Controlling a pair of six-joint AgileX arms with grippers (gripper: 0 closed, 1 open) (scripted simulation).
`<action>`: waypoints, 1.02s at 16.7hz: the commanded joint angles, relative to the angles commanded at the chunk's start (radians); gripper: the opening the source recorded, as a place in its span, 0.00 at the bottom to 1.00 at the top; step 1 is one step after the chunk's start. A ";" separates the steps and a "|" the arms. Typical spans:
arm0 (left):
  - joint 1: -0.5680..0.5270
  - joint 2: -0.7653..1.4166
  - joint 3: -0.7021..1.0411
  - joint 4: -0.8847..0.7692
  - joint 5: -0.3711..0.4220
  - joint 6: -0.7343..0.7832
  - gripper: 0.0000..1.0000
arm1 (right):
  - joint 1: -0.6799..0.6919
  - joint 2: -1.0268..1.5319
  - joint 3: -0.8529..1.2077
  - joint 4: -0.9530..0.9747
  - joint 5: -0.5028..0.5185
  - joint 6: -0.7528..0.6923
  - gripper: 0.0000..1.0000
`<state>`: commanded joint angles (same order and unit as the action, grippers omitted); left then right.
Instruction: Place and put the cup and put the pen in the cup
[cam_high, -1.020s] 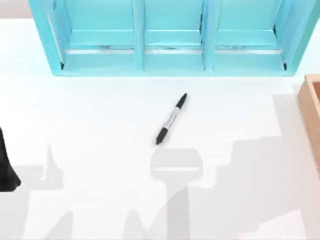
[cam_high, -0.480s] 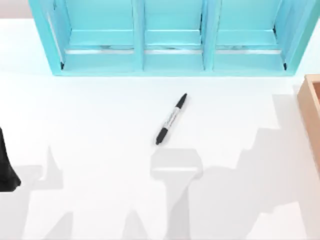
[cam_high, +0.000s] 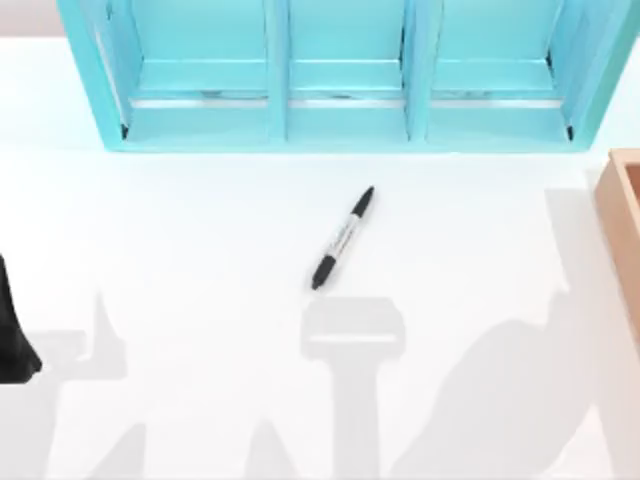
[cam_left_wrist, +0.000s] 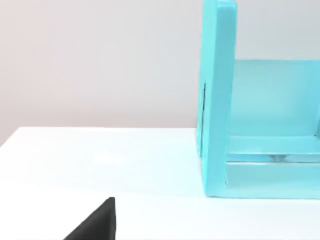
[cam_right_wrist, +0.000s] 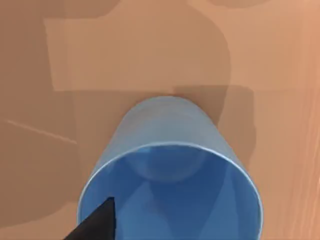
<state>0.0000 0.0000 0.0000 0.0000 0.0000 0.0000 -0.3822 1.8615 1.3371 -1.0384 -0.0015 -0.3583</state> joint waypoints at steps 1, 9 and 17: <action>0.000 0.000 0.000 0.000 0.000 0.000 1.00 | 0.001 0.011 -0.033 0.047 0.000 0.001 1.00; 0.000 0.000 0.000 0.000 0.000 0.000 1.00 | 0.000 0.035 -0.108 0.137 0.000 0.000 0.92; 0.000 0.000 0.000 0.000 0.000 0.000 1.00 | 0.000 0.035 -0.108 0.137 0.000 0.000 0.32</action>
<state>0.0000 0.0000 0.0000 0.0000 0.0000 0.0000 -0.3826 1.8967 1.2295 -0.9013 -0.0013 -0.3582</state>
